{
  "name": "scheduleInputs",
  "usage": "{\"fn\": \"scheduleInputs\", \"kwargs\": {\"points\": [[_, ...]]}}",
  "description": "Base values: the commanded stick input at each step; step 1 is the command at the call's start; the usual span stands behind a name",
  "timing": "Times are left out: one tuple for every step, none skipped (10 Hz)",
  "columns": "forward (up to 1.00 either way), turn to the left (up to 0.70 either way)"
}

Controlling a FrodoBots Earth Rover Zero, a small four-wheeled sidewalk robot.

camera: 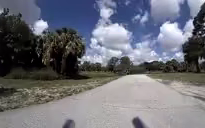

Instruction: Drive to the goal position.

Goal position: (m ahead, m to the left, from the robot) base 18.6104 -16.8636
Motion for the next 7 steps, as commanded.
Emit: {"fn": "scheduleInputs", "kwargs": {"points": [[0.7,0.0],[0.7,0.0],[0.7,0.0],[0.7,0.0],[0.7,0.0],[0.7,0.0],[0.7,0.0]]}}
